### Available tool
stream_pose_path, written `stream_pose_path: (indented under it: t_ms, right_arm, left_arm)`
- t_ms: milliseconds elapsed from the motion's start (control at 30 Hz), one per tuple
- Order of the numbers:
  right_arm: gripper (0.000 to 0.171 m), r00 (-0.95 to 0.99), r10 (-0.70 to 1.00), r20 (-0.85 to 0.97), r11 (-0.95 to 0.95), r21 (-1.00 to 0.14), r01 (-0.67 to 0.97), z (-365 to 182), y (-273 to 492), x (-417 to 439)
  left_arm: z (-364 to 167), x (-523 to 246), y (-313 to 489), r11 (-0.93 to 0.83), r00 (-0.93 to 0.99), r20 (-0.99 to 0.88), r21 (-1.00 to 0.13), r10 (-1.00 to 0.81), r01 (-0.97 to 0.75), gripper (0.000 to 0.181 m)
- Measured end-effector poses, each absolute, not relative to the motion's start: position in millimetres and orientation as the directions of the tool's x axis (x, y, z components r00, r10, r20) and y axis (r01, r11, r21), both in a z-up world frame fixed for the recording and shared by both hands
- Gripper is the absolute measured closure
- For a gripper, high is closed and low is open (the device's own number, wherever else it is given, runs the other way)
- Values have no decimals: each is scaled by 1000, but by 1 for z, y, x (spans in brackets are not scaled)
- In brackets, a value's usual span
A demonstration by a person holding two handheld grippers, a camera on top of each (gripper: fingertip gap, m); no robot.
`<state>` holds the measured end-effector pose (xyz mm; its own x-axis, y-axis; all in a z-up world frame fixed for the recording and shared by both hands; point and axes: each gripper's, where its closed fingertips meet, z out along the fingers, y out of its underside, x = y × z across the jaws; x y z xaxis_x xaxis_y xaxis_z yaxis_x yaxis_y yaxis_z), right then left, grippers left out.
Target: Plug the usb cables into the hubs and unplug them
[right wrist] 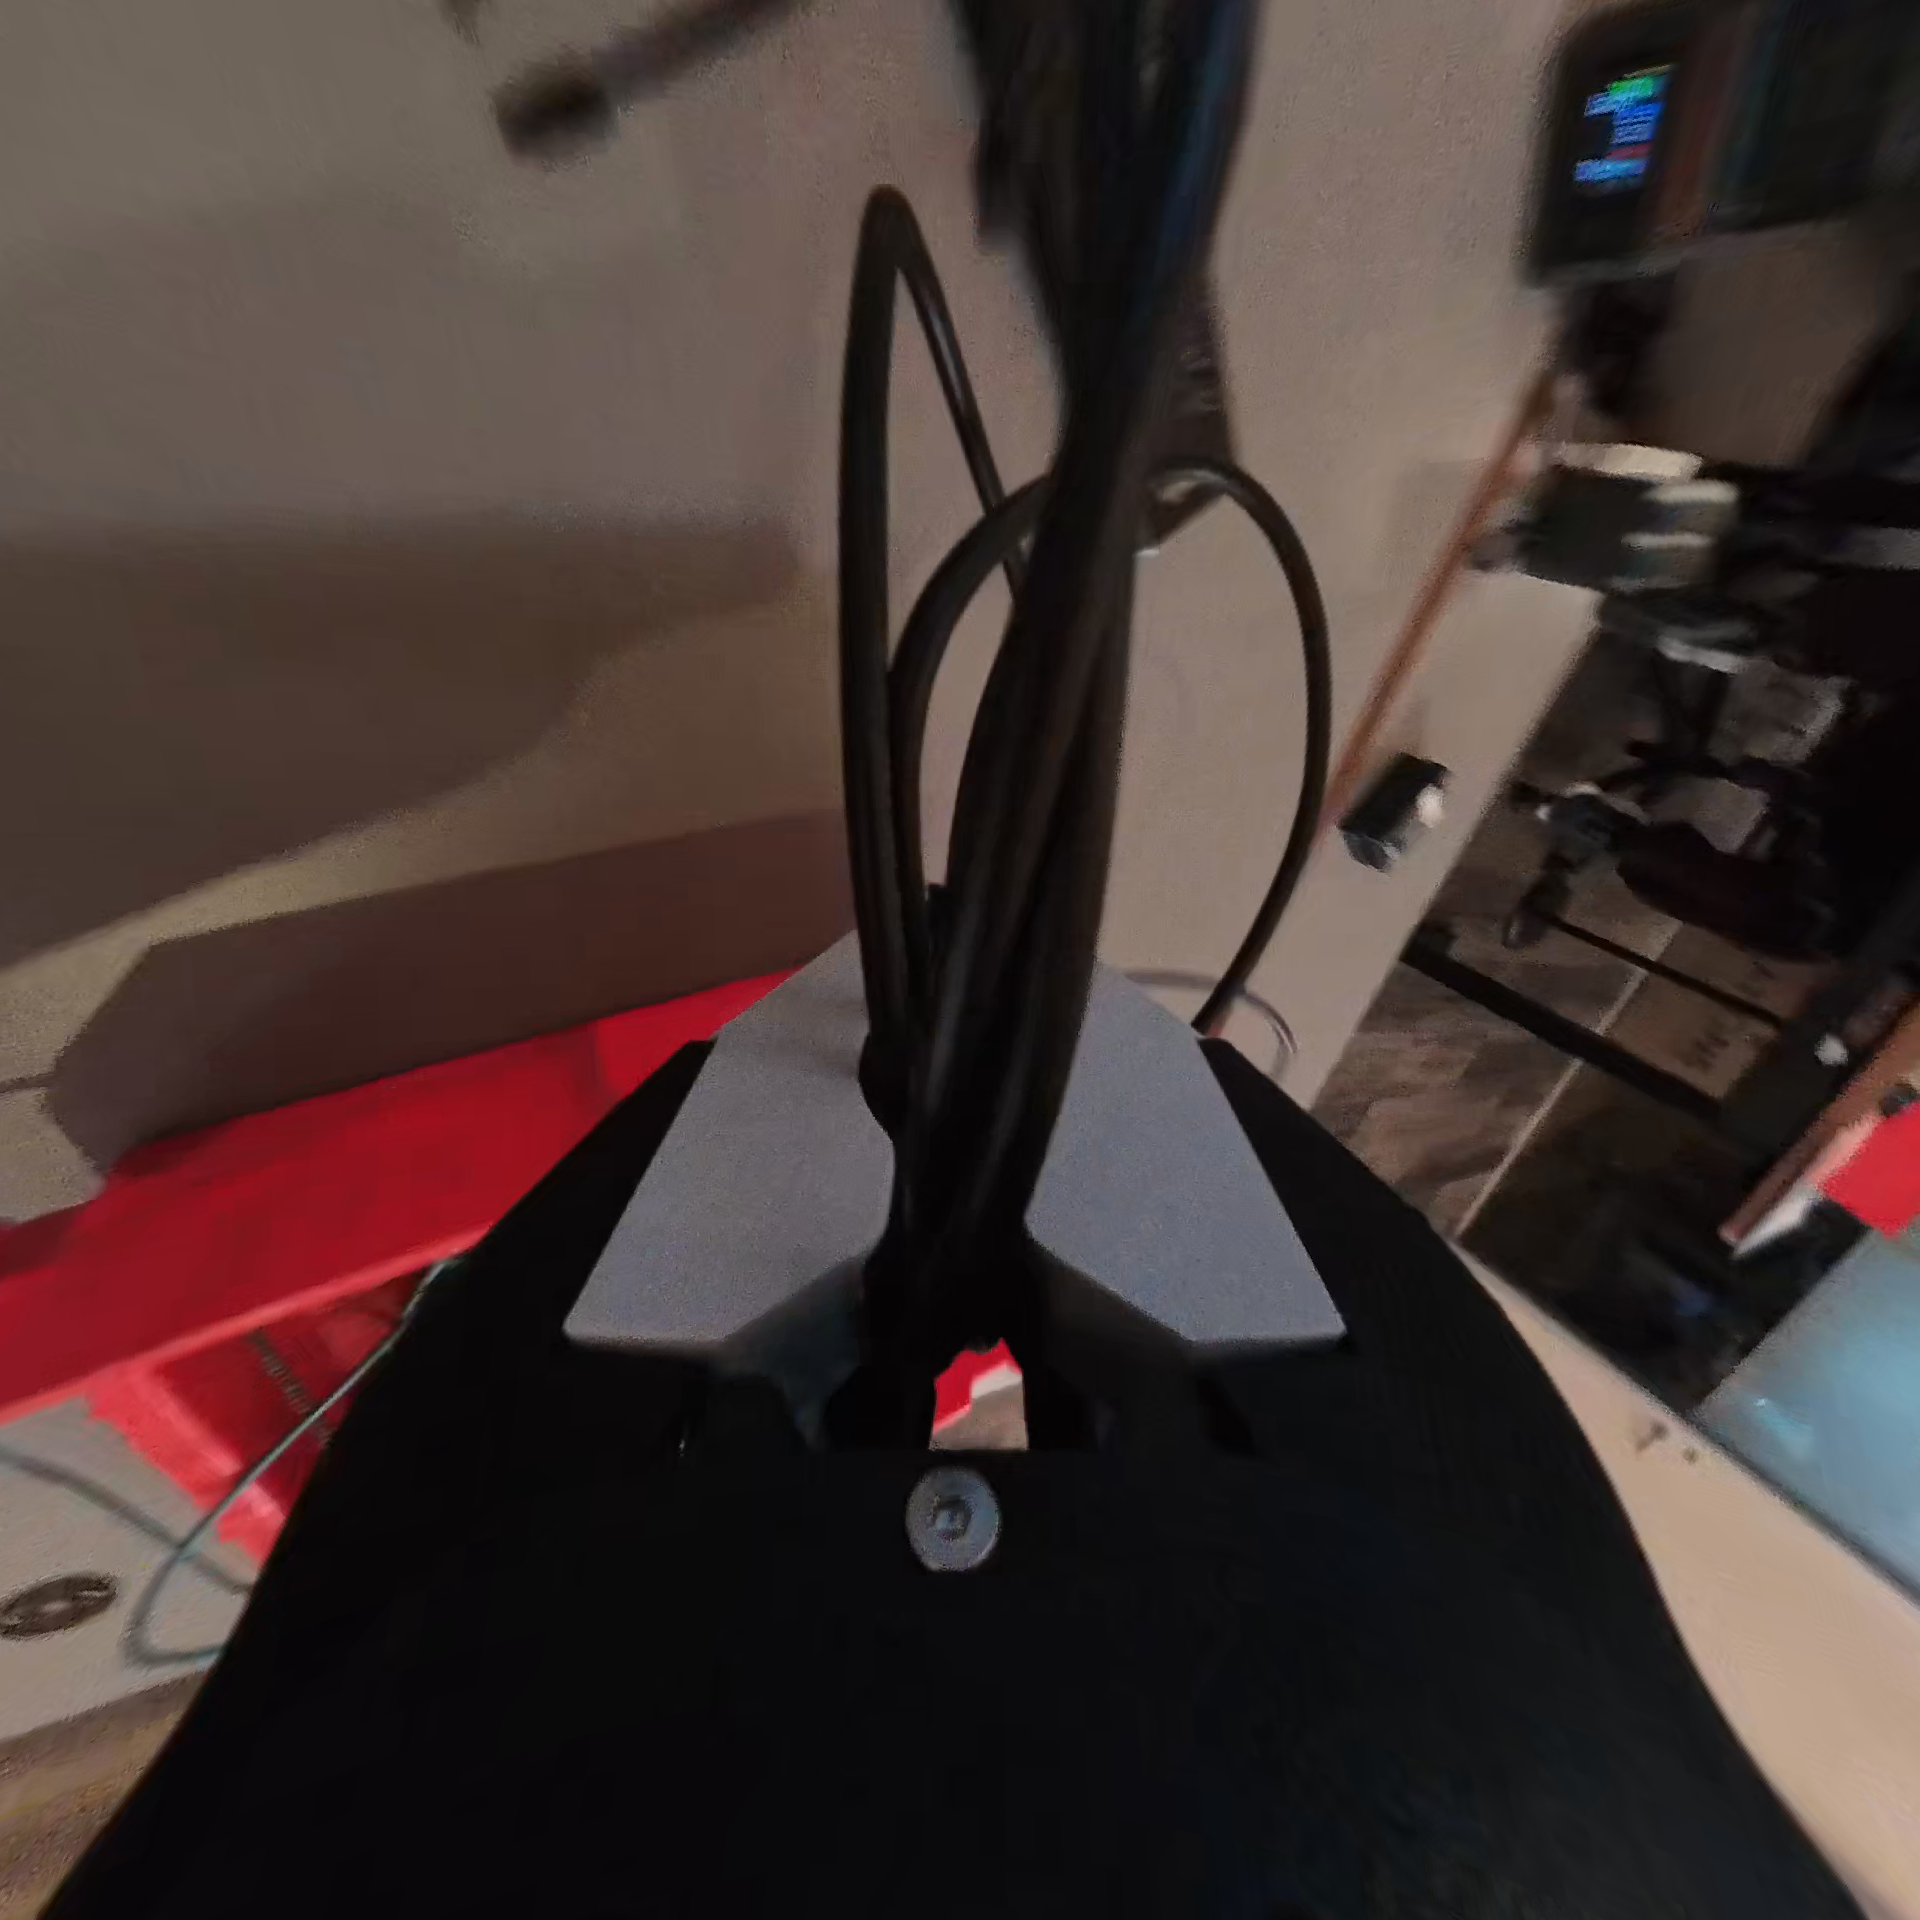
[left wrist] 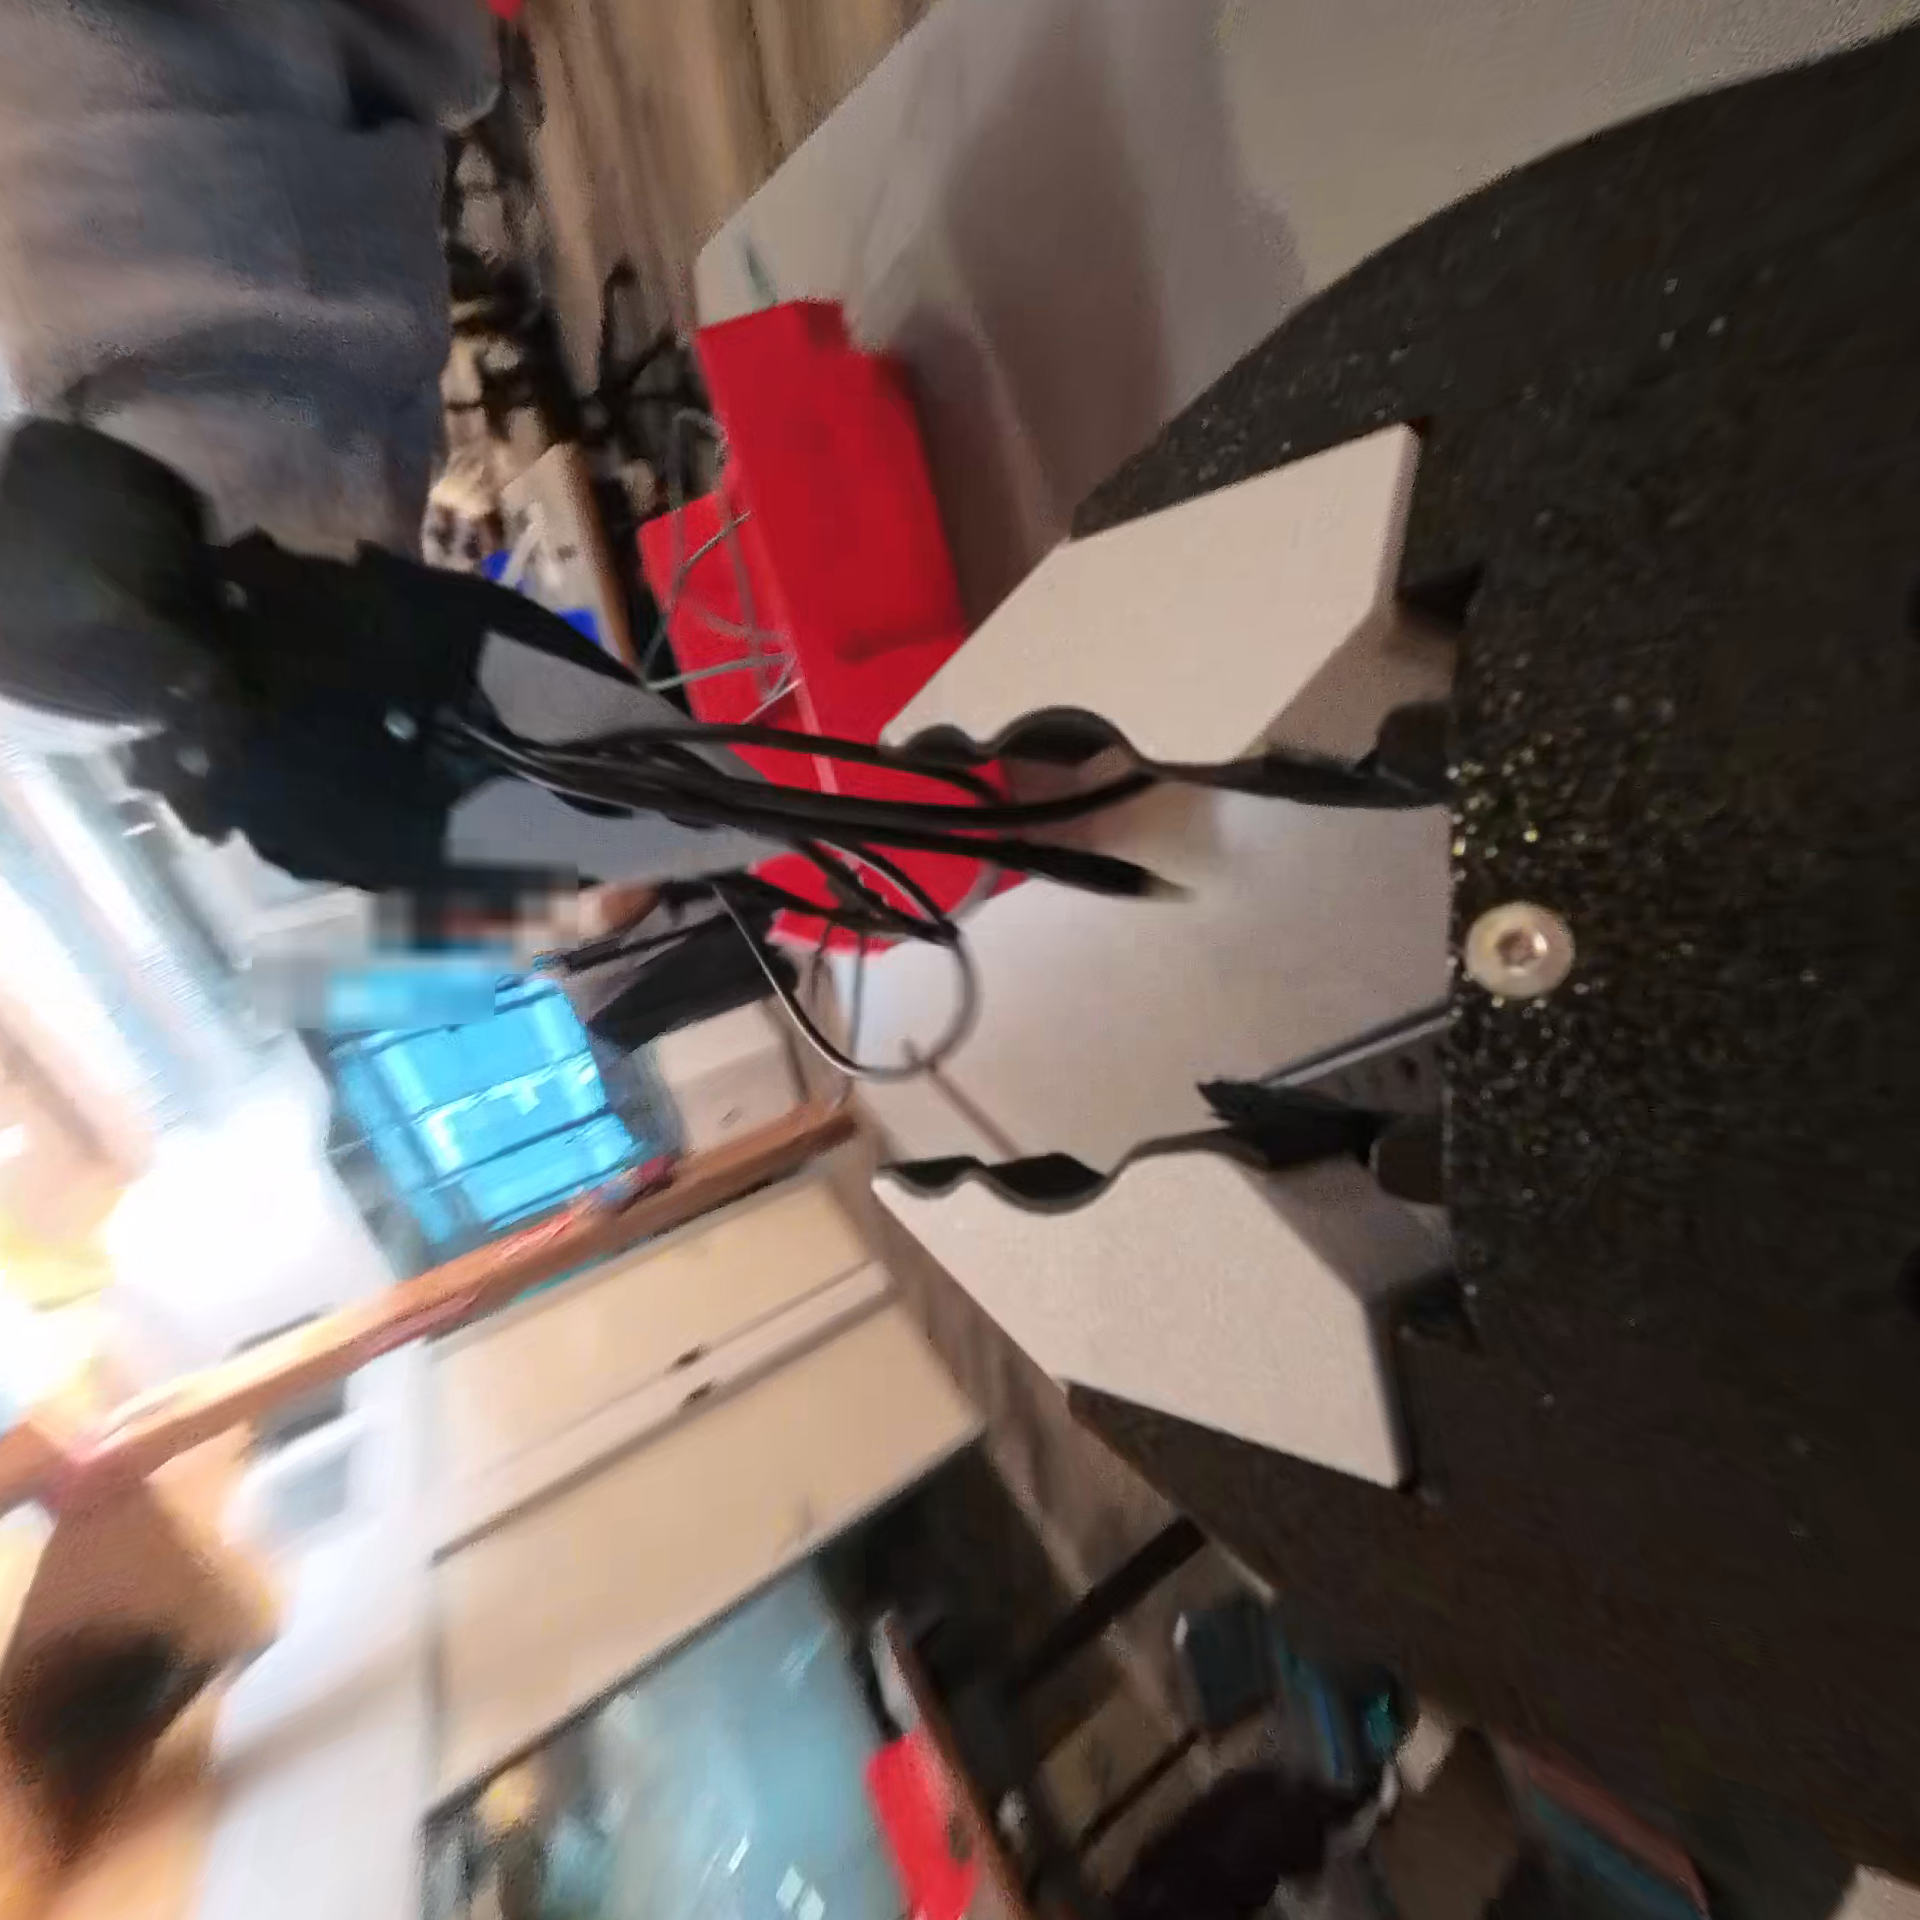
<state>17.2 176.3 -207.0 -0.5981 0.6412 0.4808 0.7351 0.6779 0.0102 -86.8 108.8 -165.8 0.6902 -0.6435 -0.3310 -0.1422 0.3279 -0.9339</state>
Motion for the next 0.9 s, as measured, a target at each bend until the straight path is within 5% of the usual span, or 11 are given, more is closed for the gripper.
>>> stream_pose_path:
  t_ms: [100, 233, 400, 567, 667, 767, 900]
  right_arm:
    - [168, -474, 682, 557, 622, -102, 776, -130, 163, 48]
    - [168, -336, 713, 616, 514, -132, 848, -48, 153, 114]
    - [169, -243, 688, 684, 267, 74, 961, -5, 166, 207]
    - [169, -323, 775, 543, 104, 396, 913, -71, 172, 272]
    - [169, -360, 851, 382, 141, 493, 858, -143, 177, 287]
    - [168, -345, 909, 236, 213, 448, 868, -214, 179, 283]
    - [169, -230, 967, 115, 201, 215, 956, -274, 180, 259]
  left_arm:
    - [-141, -112, 104, 345, 745, -328, -928, -581, -140, 87]
    - [-133, -139, 108, 333, 799, -217, -943, -562, -21, 90]
    - [-158, -149, 130, 166, 818, -56, -985, -573, 49, 90]
    - [-205, -152, 154, -64, 857, -32, -995, -514, -76, 84]
    - [-235, -149, 161, -223, 865, 4, -967, -501, -125, 74]
    - [-270, -151, 164, -375, 884, -13, -903, -467, -211, 60]
    - [-313, -153, 156, -528, 896, -38, -797, -442, -294, 51]
